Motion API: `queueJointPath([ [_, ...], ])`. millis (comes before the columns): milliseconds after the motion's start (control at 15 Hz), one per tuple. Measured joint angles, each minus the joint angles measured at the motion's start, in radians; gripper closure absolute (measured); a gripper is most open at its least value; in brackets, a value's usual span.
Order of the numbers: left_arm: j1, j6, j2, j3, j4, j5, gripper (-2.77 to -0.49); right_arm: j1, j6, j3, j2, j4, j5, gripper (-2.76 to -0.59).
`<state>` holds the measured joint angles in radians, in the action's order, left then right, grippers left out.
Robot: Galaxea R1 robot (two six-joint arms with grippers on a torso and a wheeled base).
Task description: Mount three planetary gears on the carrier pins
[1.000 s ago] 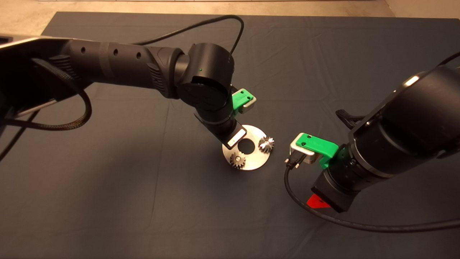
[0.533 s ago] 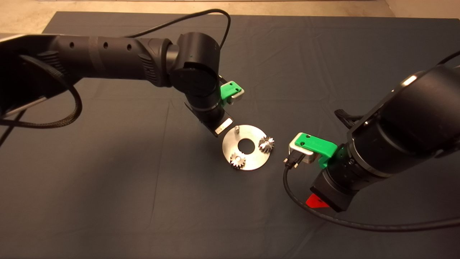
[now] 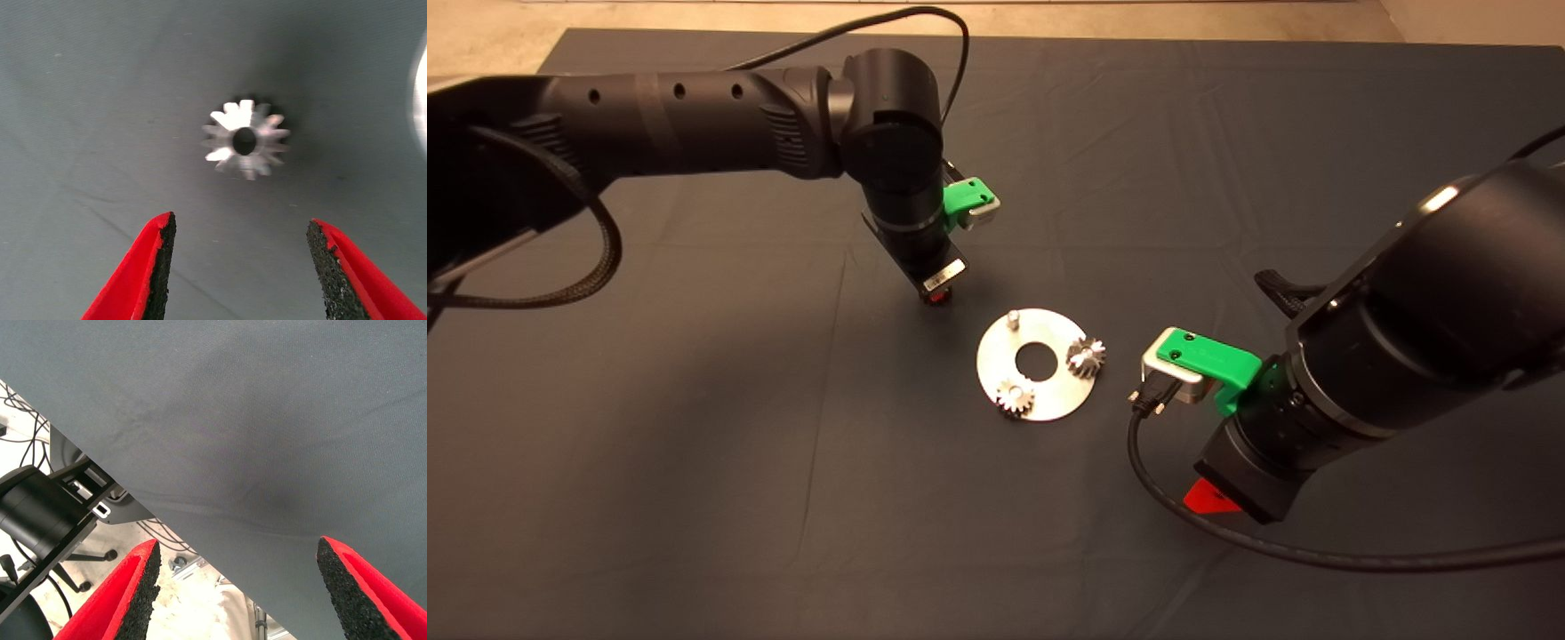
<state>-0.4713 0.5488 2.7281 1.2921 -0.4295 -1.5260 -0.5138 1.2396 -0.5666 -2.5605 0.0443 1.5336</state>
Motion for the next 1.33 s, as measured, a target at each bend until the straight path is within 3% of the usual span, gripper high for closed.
queueJointPath([
  [200,0.007,-0.06,0.002,0.061,-0.007,0.0,-1.34,0.0,0.0,0.0,0.0,0.0,0.0,-1.73],
  [533,0.053,-0.073,0.007,0.092,-0.013,0.001,-1.34,0.0,0.0,0.0,0.0,0.0,0.0,-1.73],
  [800,0.053,-0.072,0.007,0.094,-0.016,0.026,-1.49,0.0,0.0,0.0,0.0,0.0,0.0,-1.73],
  [1000,0.053,-0.072,0.023,0.094,-0.016,0.034,-1.52,0.0,0.0,0.0,0.0,0.0,0.0,-1.73],
  [1067,0.053,-0.072,0.026,0.094,-0.016,0.037,-1.63,0.0,0.0,0.0,0.0,0.0,0.0,-1.73],
  [1200,0.053,-0.071,0.029,0.094,-0.016,0.066,-1.65,0.0,0.0,0.0,0.0,0.0,0.0,-1.73],
  [1333,0.053,-0.068,0.041,0.106,-0.016,0.076,-1.65,0.0,0.0,0.0,0.0,0.0,0.0,-1.73],
])
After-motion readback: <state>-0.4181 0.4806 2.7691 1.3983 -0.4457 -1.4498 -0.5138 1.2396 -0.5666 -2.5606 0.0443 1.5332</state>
